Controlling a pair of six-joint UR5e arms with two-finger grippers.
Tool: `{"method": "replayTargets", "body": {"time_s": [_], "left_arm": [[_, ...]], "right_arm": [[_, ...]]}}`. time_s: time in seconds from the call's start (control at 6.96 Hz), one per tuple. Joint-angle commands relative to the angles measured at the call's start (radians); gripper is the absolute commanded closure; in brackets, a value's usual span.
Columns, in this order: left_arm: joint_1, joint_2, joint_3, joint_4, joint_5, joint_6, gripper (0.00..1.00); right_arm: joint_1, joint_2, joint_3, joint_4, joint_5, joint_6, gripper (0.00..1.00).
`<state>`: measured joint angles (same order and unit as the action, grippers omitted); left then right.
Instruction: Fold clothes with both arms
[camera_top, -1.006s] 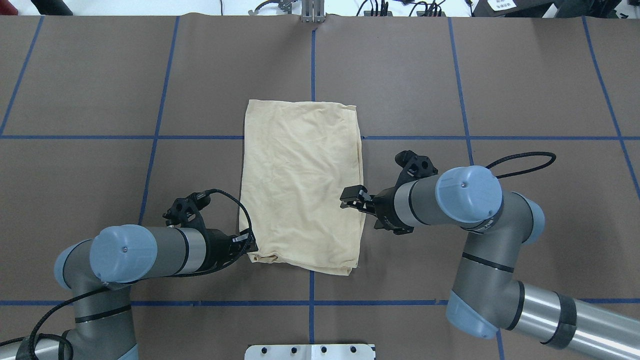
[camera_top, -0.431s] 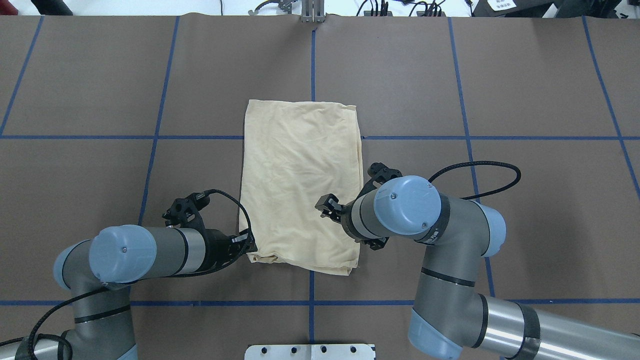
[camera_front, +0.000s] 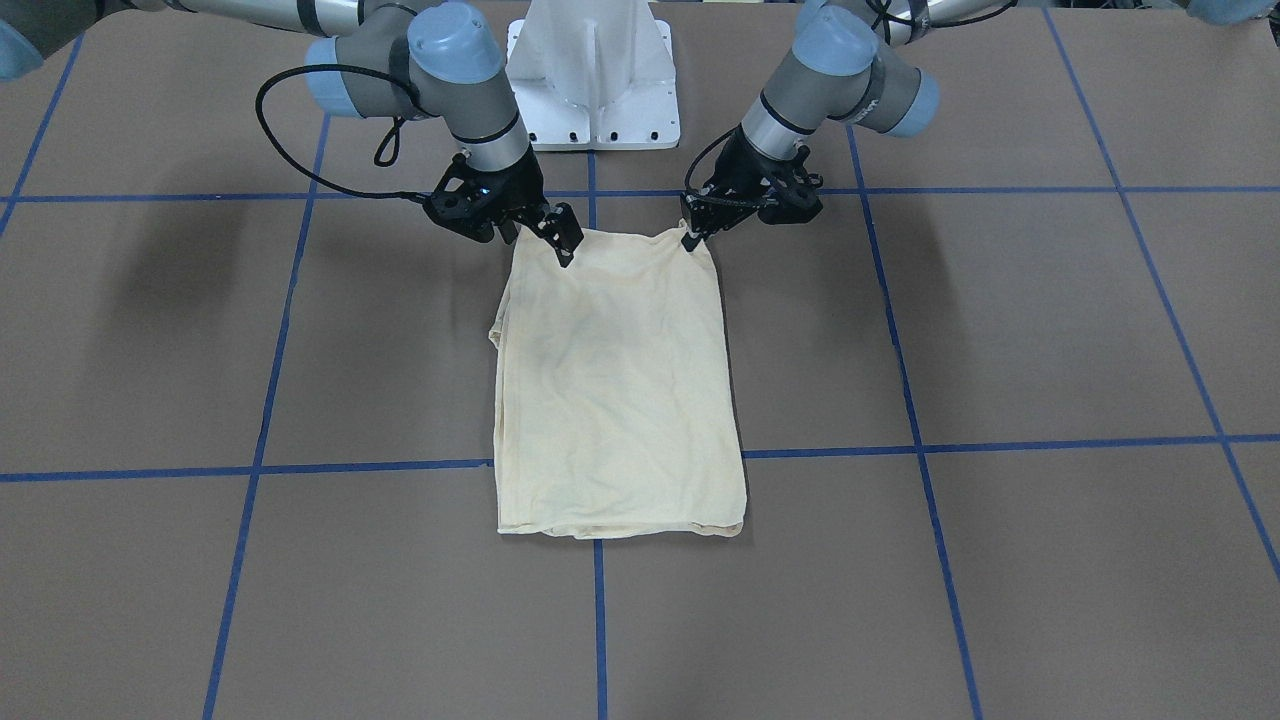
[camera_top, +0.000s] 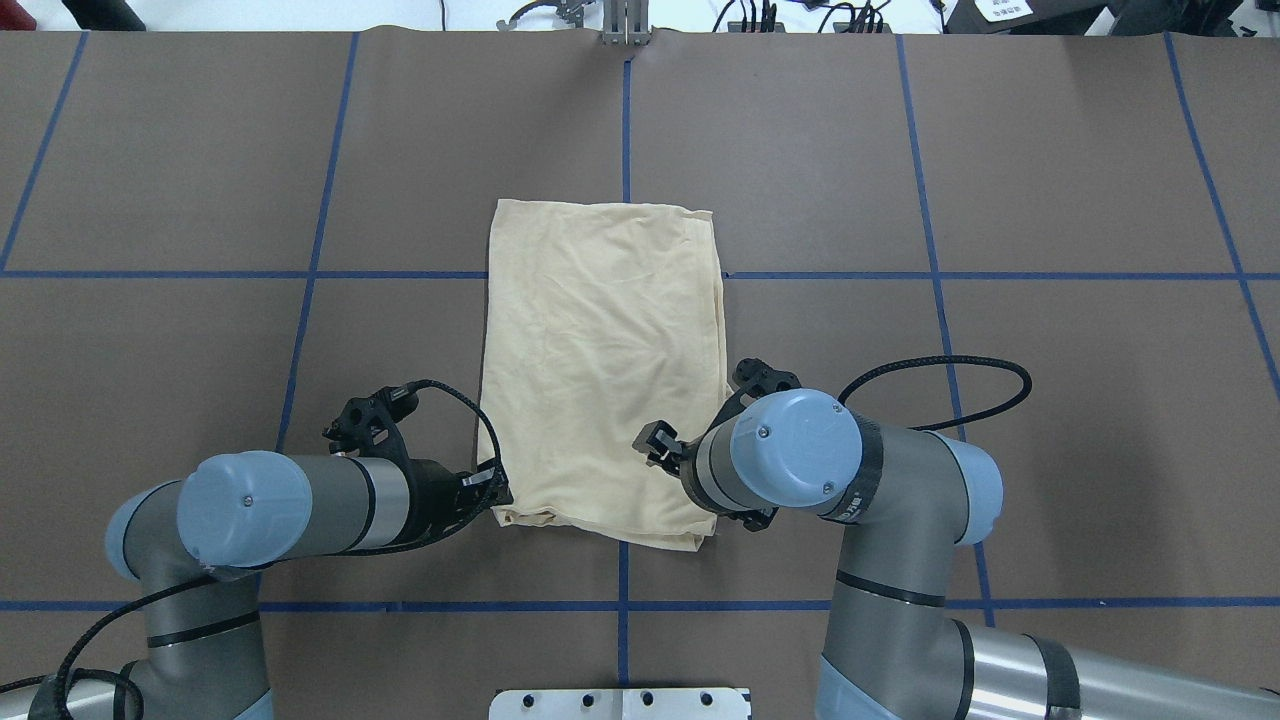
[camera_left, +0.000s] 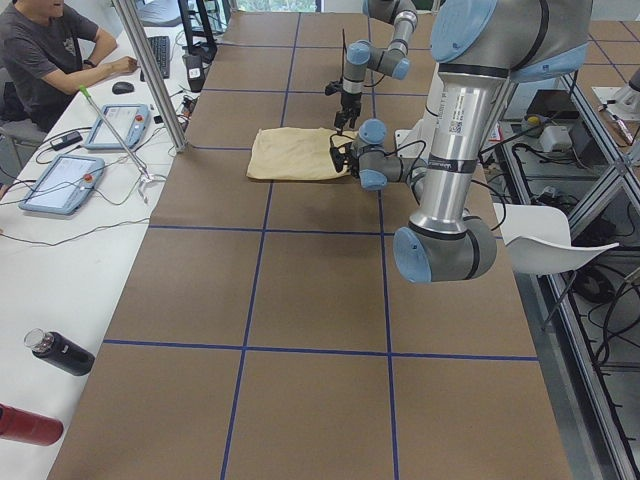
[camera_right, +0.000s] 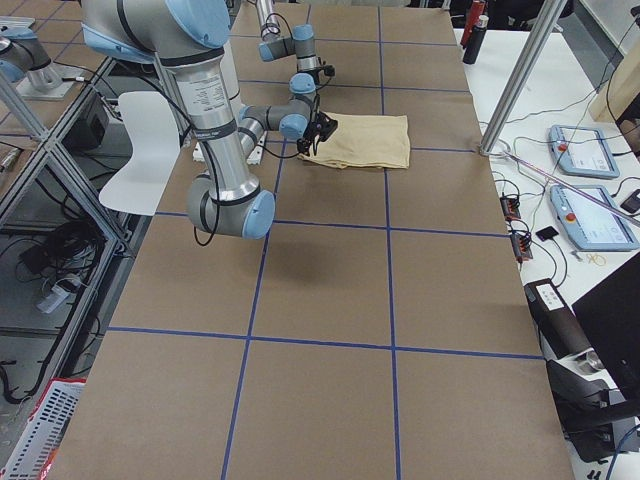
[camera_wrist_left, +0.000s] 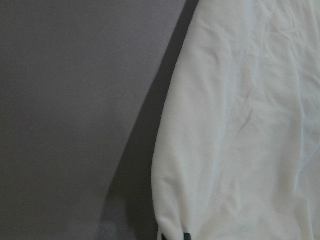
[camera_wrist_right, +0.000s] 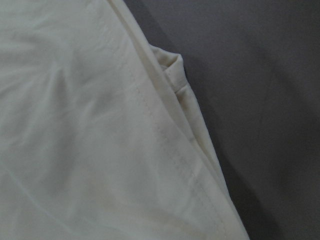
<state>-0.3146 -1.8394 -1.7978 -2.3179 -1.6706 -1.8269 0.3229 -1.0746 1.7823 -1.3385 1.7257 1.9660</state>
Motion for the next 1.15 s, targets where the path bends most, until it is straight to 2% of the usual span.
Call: {"method": "replayTargets", "body": {"time_s": [0.0,0.86,1.01], "left_arm": [[0.000,0.002,0.000,0.000,0.000,0.000,1.00],[-0.001,0.003,-0.002,0.000,0.000,0.000,1.00],[-0.001,0.005,-0.002,0.000,0.000,0.000,1.00]], "right_arm": [[-0.018,-0.001,0.002,-0.040,-0.003,0.001,0.00],[-0.053,0.007,-0.012,-0.042,-0.011,-0.001,0.00],[-0.053,0.008,-0.014,-0.044,-0.021,0.001,0.06]]}}
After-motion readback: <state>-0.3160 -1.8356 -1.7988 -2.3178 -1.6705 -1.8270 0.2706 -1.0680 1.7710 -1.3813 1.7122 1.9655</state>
